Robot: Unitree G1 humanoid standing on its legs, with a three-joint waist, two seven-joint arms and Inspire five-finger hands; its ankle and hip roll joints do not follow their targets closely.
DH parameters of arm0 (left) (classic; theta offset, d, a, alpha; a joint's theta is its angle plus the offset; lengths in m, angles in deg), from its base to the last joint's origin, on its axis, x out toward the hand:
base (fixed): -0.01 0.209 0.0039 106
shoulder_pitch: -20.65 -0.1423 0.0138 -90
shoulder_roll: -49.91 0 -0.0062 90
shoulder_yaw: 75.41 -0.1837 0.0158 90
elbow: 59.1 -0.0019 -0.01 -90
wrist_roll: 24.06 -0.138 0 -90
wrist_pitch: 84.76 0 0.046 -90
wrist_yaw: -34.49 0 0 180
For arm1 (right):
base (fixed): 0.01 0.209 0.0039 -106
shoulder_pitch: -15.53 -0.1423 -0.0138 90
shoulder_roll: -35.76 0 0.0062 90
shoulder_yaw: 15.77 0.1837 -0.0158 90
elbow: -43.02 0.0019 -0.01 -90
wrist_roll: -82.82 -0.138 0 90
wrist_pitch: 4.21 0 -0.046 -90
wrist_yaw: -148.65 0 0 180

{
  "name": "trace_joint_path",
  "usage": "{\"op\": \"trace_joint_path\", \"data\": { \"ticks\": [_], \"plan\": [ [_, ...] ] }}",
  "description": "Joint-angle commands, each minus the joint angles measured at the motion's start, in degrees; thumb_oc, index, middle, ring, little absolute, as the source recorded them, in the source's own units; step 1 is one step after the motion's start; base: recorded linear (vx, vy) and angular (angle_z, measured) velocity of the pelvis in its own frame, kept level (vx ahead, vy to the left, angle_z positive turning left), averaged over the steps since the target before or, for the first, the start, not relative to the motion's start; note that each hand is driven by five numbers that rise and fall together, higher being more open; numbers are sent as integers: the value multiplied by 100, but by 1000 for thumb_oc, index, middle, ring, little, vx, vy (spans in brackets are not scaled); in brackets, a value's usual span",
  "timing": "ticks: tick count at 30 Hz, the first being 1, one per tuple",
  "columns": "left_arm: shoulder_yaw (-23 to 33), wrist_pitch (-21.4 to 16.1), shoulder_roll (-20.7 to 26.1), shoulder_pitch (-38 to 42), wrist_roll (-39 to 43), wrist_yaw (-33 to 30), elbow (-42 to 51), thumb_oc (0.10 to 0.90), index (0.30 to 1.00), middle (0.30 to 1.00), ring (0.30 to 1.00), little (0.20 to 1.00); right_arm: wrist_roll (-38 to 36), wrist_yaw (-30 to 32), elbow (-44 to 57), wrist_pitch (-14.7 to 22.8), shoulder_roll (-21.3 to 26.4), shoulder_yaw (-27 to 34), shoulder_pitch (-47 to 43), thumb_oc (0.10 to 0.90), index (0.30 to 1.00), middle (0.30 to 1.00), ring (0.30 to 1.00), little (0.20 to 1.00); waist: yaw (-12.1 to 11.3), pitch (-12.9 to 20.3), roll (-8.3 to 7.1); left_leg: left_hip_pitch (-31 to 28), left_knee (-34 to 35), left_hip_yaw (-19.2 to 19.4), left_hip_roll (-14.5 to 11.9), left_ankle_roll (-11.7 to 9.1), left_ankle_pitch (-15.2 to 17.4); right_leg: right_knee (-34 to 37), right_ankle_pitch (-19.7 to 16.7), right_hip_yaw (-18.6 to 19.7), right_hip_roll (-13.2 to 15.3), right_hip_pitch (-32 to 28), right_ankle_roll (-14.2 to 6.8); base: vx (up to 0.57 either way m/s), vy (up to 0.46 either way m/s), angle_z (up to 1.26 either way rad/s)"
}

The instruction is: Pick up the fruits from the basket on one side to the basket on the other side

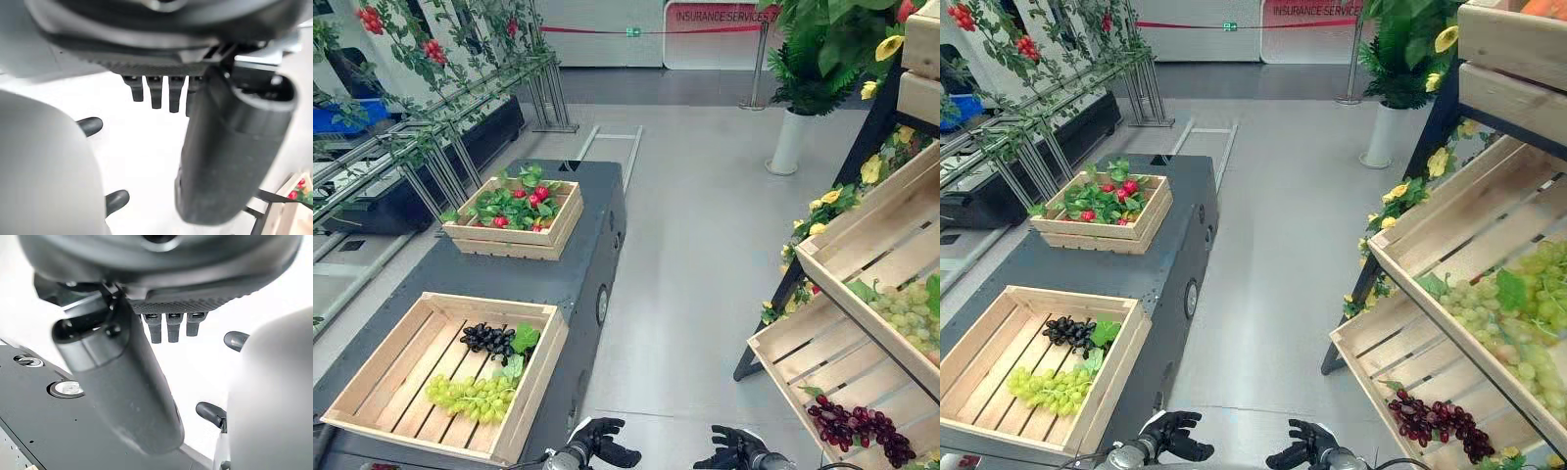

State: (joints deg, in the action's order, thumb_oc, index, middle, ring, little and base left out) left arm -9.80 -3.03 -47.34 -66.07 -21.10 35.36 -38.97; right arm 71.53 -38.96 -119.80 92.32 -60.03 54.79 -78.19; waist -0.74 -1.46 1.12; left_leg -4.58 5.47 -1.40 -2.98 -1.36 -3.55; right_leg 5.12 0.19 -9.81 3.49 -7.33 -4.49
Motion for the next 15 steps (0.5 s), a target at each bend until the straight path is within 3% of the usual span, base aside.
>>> {"op": "trace_joint_path", "data": {
  "ticks": [1, 7, 15],
  "plan": [
    [-227, -9, -22, 233, -181, 79, -461, 800, 900, 900, 900, 900, 180, 37, -226, 92, -124, -297, -318, 800, 900, 900, 900, 900, -21, -247, -230, -216, -47, 118, 263, 148, 332, -31, -312, 244, 54, -14, 69, 129, -82, 0],
    [-230, 44, -31, 218, -100, 195, -471, 800, 900, 900, 900, 900, 184, 44, -208, 56, -119, -284, -329, 800, 900, 900, 900, 900, -29, -248, -230, -210, -47, 126, 265, 149, 329, -32, -316, 240, 53, -8, 66, 0, 0, 0],
    [-181, -108, -21, 201, -141, -148, -476, 800, 900, 900, 900, 900, 142, 100, -225, 63, -139, -268, -321, 800, 900, 900, 900, 900, -62, -258, -216, -204, -47, 112, 266, 146, 321, -25, -309, 200, 68, -23, 70, 0, 0, 0]
  ]
}}
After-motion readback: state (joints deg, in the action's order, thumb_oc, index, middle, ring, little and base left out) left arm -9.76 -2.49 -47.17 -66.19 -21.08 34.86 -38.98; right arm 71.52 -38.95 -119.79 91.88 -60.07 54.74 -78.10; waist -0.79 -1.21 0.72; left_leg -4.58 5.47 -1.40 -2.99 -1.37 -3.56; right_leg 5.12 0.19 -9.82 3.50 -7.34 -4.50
